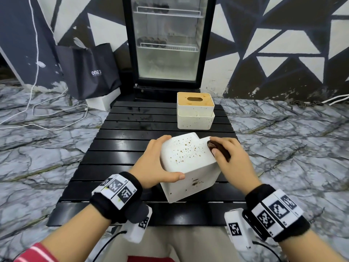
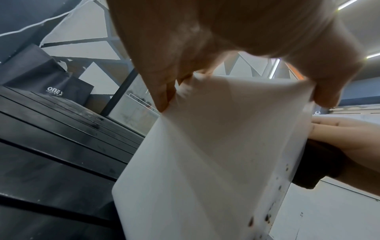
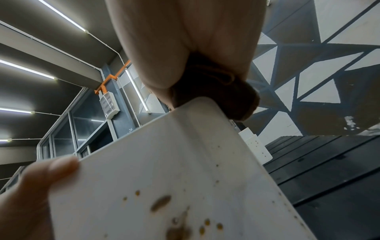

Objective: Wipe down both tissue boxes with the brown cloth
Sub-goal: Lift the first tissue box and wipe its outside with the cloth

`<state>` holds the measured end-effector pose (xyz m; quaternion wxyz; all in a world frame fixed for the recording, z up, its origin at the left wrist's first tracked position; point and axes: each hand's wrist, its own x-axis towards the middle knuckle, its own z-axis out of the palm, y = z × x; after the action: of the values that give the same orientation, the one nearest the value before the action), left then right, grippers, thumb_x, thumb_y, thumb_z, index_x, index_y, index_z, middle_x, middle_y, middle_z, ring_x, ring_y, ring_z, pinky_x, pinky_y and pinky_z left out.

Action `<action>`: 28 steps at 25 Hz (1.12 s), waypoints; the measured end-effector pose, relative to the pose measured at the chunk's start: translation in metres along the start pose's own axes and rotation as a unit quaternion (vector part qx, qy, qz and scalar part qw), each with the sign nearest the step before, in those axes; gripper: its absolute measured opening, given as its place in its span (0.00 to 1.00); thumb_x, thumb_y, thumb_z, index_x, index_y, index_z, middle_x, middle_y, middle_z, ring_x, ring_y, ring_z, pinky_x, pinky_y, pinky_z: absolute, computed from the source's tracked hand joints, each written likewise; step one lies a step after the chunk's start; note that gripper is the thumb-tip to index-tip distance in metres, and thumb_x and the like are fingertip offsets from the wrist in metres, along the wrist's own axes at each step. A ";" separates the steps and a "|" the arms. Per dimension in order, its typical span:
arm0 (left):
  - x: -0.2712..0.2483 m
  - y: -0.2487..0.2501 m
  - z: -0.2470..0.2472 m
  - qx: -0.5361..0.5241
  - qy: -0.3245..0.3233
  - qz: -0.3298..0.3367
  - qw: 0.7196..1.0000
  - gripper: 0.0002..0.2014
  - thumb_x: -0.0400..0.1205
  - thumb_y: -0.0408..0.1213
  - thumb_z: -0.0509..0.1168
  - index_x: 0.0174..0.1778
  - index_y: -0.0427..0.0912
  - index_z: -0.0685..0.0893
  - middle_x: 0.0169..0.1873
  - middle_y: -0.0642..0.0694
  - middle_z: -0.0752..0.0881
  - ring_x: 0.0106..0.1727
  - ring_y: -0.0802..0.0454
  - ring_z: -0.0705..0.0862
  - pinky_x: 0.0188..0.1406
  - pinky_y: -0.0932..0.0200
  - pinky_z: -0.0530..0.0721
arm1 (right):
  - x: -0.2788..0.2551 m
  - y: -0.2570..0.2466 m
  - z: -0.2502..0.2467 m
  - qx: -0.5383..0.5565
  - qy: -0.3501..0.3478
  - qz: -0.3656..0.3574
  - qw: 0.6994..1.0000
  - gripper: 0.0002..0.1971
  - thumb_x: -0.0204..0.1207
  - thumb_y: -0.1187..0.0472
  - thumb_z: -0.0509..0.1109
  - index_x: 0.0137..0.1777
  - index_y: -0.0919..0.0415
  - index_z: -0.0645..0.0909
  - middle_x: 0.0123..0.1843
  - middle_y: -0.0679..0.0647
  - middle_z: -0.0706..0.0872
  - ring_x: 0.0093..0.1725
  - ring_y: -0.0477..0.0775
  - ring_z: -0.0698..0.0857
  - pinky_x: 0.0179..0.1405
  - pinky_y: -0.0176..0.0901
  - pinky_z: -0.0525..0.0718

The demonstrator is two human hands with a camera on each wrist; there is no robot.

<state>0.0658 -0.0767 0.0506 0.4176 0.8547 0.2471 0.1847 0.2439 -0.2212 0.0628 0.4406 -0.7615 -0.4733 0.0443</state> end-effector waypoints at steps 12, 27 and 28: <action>0.001 0.001 0.000 -0.015 -0.002 0.001 1.000 0.59 0.47 0.64 0.71 0.76 0.55 0.59 0.64 0.55 0.65 0.58 0.69 0.69 0.51 0.83 0.66 | -0.003 -0.016 0.013 -0.172 -0.018 -0.065 0.983 0.16 0.79 0.59 0.62 0.66 0.52 0.77 0.62 0.49 0.78 0.62 0.55 0.69 0.62 0.45 0.70; 0.002 -0.001 0.000 -0.021 -0.003 -0.008 1.000 0.59 0.47 0.64 0.72 0.76 0.55 0.58 0.64 0.55 0.65 0.62 0.62 0.70 0.53 0.81 0.66 | 0.023 -0.001 0.002 -0.054 -0.037 -0.011 0.998 0.15 0.78 0.61 0.63 0.64 0.52 0.79 0.59 0.49 0.78 0.62 0.56 0.76 0.62 0.39 0.70; 0.002 -0.001 0.001 -0.021 -0.003 -0.010 1.000 0.59 0.47 0.64 0.72 0.76 0.55 0.59 0.64 0.55 0.65 0.62 0.62 0.70 0.53 0.82 0.66 | 0.030 -0.004 0.004 -0.044 -0.043 0.009 0.998 0.15 0.79 0.61 0.63 0.65 0.52 0.78 0.60 0.50 0.77 0.63 0.55 0.75 0.62 0.37 0.69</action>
<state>0.0675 -0.0757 0.0497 0.4378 0.8438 0.2502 0.1835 0.2555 -0.1955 0.0736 0.3855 -0.7816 -0.4867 0.0605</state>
